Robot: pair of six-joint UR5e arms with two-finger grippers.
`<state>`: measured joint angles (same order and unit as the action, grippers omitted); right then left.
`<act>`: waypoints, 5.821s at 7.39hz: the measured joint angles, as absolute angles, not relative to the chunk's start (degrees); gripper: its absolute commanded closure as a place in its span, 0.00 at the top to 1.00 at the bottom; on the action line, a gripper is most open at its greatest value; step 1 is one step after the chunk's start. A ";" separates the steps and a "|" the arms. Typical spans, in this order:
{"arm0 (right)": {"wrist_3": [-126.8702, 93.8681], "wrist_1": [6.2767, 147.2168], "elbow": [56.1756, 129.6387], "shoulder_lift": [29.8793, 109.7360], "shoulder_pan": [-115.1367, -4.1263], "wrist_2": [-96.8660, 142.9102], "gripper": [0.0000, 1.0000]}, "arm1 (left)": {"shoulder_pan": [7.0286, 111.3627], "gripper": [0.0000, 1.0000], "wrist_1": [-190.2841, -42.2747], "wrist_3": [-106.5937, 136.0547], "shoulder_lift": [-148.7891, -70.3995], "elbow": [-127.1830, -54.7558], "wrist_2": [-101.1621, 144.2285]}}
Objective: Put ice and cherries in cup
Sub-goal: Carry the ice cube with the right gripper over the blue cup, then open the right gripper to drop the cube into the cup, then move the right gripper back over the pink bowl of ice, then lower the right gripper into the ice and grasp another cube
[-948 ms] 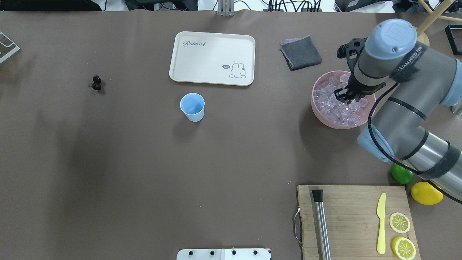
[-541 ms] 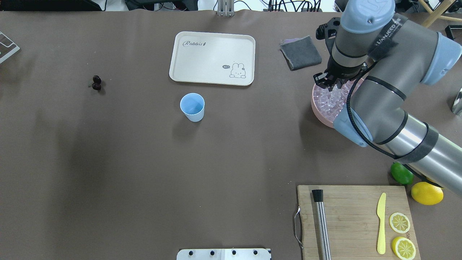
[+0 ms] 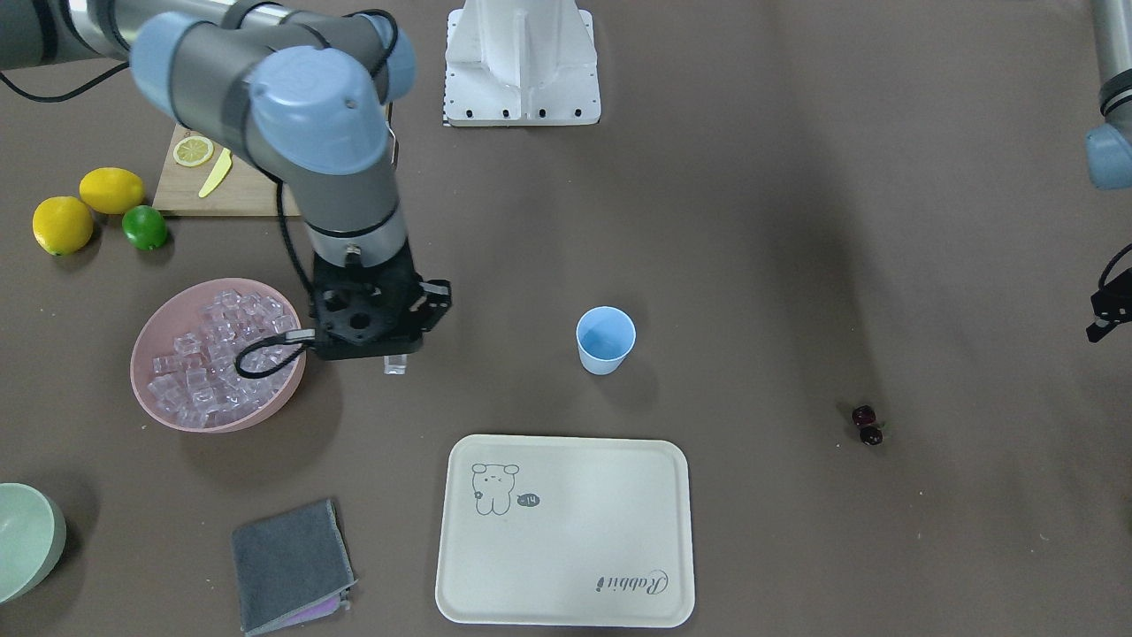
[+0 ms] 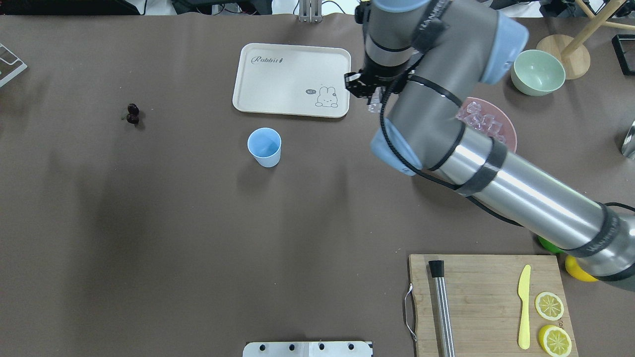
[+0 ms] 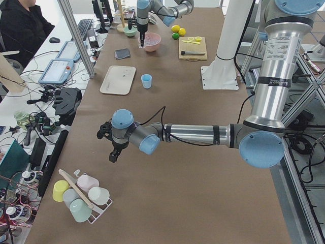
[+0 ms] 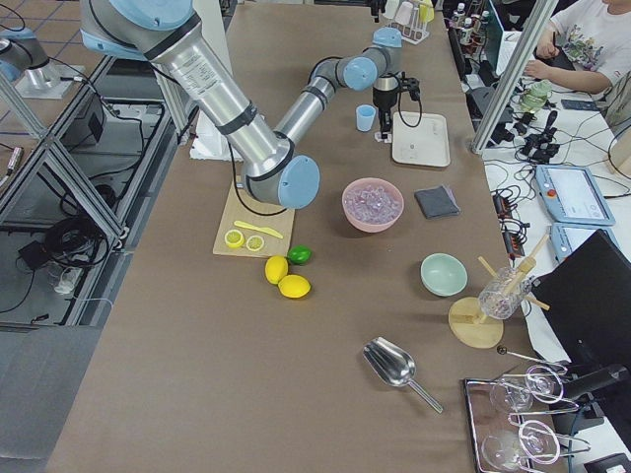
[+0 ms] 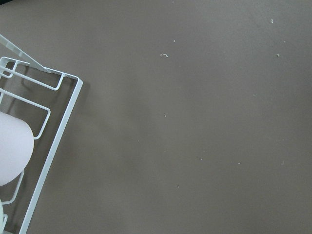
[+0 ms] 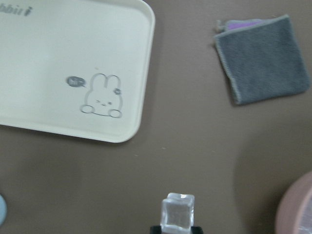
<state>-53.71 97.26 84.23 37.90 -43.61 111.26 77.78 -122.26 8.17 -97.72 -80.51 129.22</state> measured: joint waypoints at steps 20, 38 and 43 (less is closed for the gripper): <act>-64.76 84.69 65.46 23.89 -29.99 96.62 0.99 | 76.82 0.97 -122.26 8.26 -97.73 -80.16 129.20; -29.64 88.01 99.60 72.64 -50.72 123.76 0.93 | 76.72 0.97 -122.30 10.31 -98.97 -80.59 129.20; -29.60 87.94 101.41 74.28 -49.90 125.17 0.60 | 76.73 0.97 -122.27 11.21 -99.44 -80.62 129.20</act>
